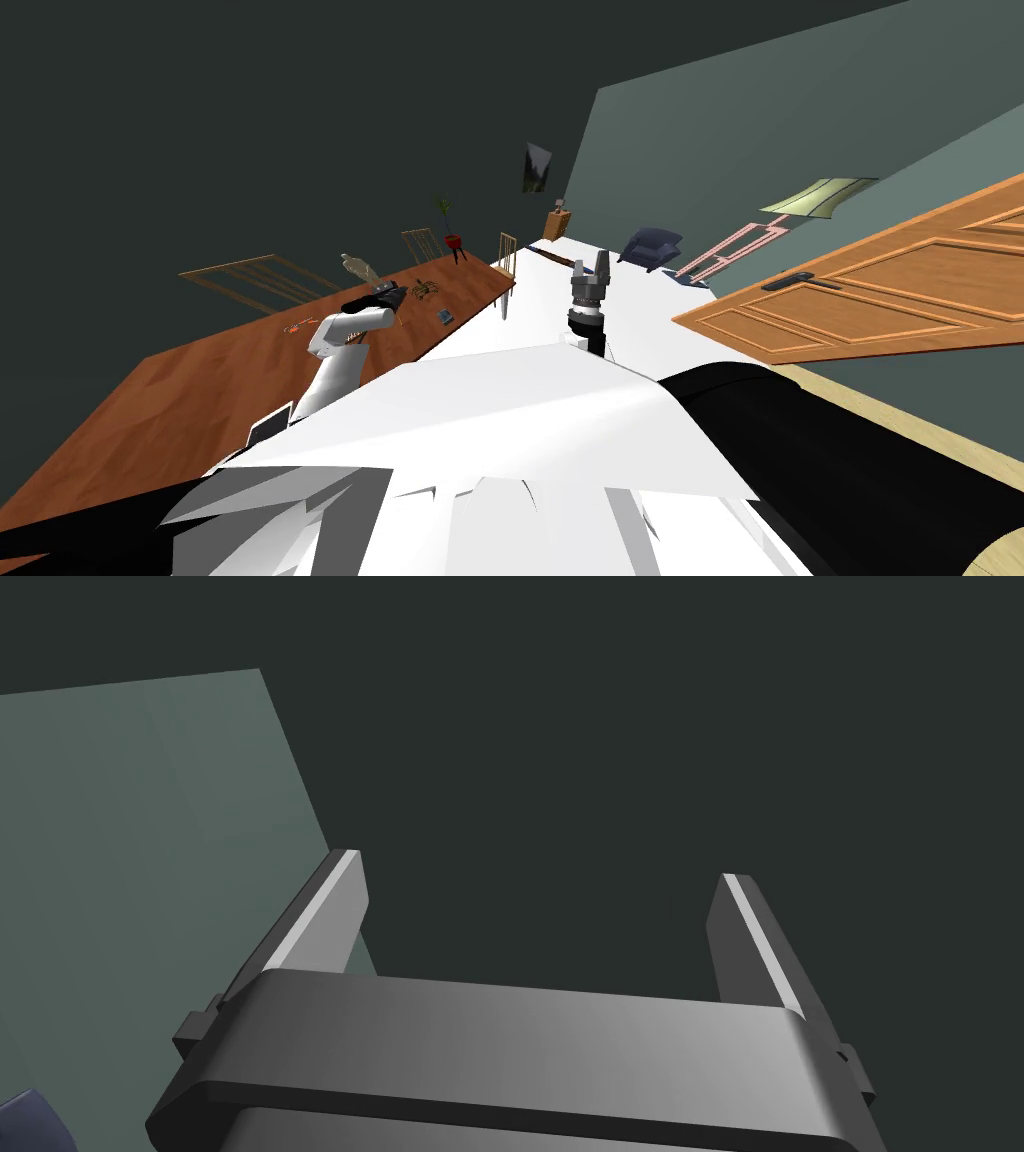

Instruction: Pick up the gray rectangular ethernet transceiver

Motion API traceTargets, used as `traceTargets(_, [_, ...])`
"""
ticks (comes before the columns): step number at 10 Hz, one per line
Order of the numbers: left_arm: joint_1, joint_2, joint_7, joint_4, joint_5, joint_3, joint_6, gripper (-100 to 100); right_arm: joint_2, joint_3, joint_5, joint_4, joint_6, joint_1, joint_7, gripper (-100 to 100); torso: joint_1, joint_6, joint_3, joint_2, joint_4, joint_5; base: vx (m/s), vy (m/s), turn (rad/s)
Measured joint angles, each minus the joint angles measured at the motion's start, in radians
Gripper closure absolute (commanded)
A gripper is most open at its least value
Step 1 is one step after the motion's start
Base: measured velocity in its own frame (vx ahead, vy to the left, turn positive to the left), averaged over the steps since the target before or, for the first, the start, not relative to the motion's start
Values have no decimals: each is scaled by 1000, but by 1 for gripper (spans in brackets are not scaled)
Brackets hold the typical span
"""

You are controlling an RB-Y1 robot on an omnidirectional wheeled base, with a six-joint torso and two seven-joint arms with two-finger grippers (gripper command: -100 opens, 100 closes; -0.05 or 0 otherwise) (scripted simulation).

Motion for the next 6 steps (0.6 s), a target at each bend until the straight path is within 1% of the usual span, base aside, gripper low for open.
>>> traceTargets(1, [-23,7,-11,29,8,1,33,-100,0,0,0,0,0,0,0,0,0,1,0,0,0,0,2,25,-96])
traceTargets(2, [-36,5,-18,56,7,-2,58,-100,0,0,0,0,0,0,0,0,0,0,0,0,0,0,5,24,-175])
traceTargets(3, [-47,18,-32,92,28,1,84,-100,0,0,0,0,0,0,0,0,1,0,0,0,0,0,3,27,-124])
traceTargets(4, [-50,19,-40,101,32,2,113,-100,0,0,0,0,0,0,0,0,1,0,0,0,0,0,3,35,-235])
traceTargets(5, [-55,19,-50,121,40,2,144,-100,0,0,0,0,0,0,0,0,1,1,0,0,0,0,1,36,-112])
traceTargets(6, [-59,24,-61,145,52,3,163,-100,0,0,0,0,0,0,0,0,1,0,0,0,0,0,2,35,-202])
